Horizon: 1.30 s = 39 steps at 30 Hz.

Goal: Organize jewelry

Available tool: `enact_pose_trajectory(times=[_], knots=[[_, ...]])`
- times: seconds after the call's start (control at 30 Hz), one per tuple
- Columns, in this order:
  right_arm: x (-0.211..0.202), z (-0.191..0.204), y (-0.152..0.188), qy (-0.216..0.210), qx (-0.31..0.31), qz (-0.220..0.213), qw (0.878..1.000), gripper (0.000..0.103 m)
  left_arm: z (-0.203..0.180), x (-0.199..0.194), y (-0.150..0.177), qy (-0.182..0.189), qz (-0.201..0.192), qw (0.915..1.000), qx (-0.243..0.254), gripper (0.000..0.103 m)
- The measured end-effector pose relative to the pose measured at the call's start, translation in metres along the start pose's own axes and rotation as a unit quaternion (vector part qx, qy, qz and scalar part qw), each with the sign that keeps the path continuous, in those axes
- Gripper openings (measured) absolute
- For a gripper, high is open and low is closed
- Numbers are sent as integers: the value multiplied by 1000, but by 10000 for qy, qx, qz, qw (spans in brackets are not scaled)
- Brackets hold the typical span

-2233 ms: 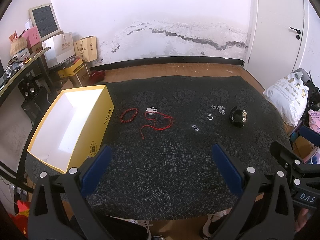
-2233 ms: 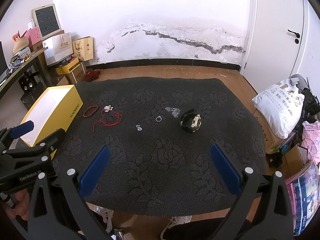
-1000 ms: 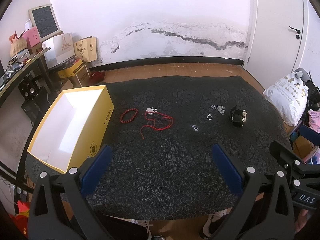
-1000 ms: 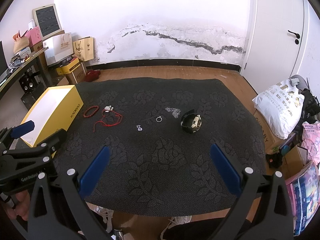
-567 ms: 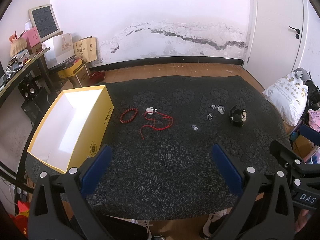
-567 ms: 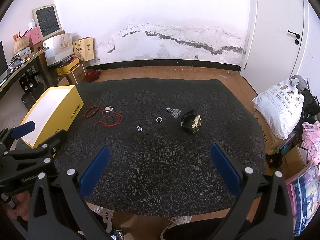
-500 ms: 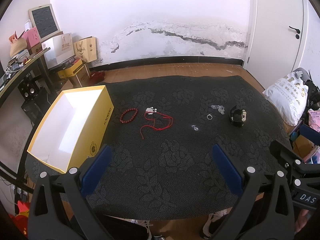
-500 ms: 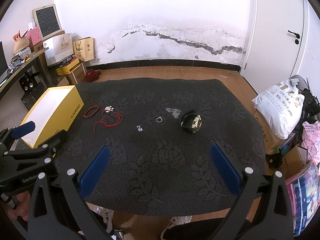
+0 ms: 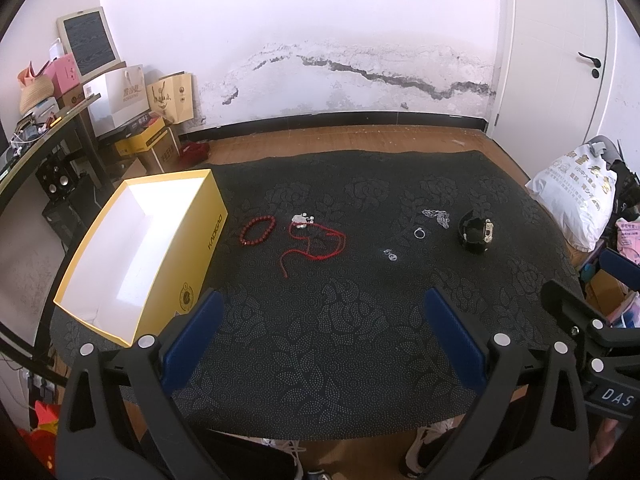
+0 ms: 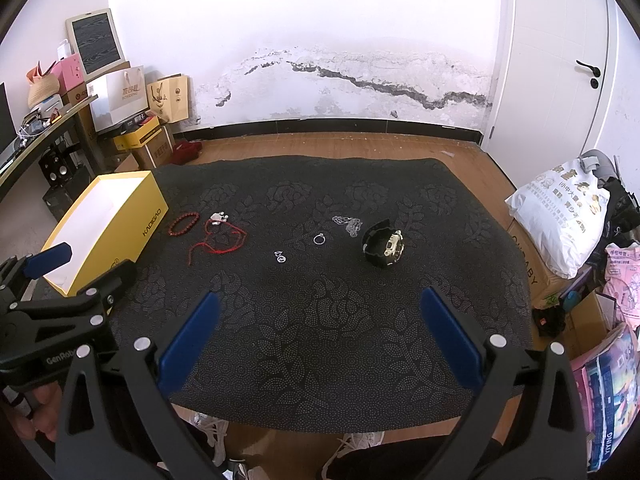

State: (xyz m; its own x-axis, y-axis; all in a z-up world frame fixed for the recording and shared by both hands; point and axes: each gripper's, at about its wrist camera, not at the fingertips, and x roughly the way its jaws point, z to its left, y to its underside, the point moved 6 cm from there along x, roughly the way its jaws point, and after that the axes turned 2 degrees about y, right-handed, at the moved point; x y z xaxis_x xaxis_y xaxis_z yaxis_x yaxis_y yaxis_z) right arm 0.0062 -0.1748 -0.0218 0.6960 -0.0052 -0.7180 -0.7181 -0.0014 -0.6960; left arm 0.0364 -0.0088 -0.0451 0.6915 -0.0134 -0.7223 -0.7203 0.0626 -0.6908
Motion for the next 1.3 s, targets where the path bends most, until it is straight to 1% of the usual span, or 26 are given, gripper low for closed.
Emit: enact_pose_trajectory(times=[0.17,0.4,0.5,0.6,0.7,0.77,0.9,0.97,1.07,1.2,1.3], knots=[[2,0,0,-3,17,11,10000,97,1,3,2,8,54,10000,-16,98],[9,-5,3,-20,15,-121,9999,97,9,20,7,-12,127,9999,-54,98],[17,-7,5,-65,-45,-237,9997,97,16,32,9,-35,97,9999,-25,98],[31,-11,6,-51,-133,-290,9995,97,26,51,12,-5,206,9997,-98,98],[51,-15,6,-29,-198,-281,9994,97,34,76,15,262,339,9985,-328,98],[68,-18,7,-62,-174,-215,9996,97,38,97,15,351,405,9978,-398,98],[103,-24,7,-109,-165,-71,9998,97,35,132,16,391,458,9974,-402,98],[120,-25,9,-107,-163,-11,9998,97,34,154,17,431,552,9969,-364,98],[150,-26,7,-160,-125,102,9997,97,38,181,14,434,631,9959,-485,98],[188,-27,-3,-255,-39,147,9996,97,36,212,4,455,680,9955,-480,98],[206,-24,-20,-327,-124,110,9993,97,27,233,-7,417,674,9965,-275,98]])
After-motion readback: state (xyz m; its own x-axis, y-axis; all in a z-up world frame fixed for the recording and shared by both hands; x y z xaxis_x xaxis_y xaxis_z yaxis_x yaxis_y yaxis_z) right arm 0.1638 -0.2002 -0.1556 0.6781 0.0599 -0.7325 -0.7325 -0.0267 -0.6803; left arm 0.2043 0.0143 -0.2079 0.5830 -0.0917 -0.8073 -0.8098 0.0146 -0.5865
